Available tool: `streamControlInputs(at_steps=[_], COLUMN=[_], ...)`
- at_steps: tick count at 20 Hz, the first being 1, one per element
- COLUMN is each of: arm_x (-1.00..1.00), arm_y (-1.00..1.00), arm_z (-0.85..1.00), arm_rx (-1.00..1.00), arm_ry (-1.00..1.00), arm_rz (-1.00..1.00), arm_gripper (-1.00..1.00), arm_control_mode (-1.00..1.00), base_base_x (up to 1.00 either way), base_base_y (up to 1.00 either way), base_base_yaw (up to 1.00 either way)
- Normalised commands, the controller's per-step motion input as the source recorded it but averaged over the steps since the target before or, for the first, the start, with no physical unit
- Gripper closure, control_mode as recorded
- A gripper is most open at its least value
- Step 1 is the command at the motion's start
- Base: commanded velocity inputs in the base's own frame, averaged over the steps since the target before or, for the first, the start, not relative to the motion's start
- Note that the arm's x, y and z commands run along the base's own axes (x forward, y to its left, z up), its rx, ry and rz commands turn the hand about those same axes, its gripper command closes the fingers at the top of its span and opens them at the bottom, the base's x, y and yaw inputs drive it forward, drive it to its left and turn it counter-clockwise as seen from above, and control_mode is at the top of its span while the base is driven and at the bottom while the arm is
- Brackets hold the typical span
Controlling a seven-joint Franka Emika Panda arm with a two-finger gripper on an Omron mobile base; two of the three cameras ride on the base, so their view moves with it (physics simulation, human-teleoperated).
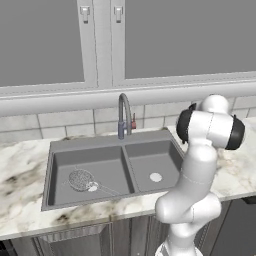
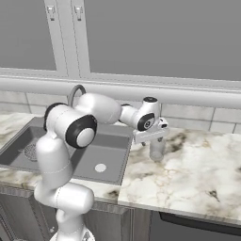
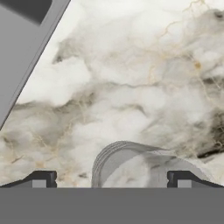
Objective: Place the strainer in the left basin and the glass cup in the right basin of the sink.
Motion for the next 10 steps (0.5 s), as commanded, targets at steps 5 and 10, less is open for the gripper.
streamControlInputs(at_steps=[5,10], arm_x=[0.24,0.11], arm_y=[-0.09,-0.1], arm_z=[-0.13,-0.18], arm_rx=[0.0,0.0], arm_ry=[0.0,0.01], arm_rz=[0.0,0.0], arm_gripper=[-1.0,-1.0], arm_control_mode=[-1.0,-1.0], base_base_x=[0.0,0.0], base_base_y=[0.0,0.0], base_base_yaw=[0.0,0.0])
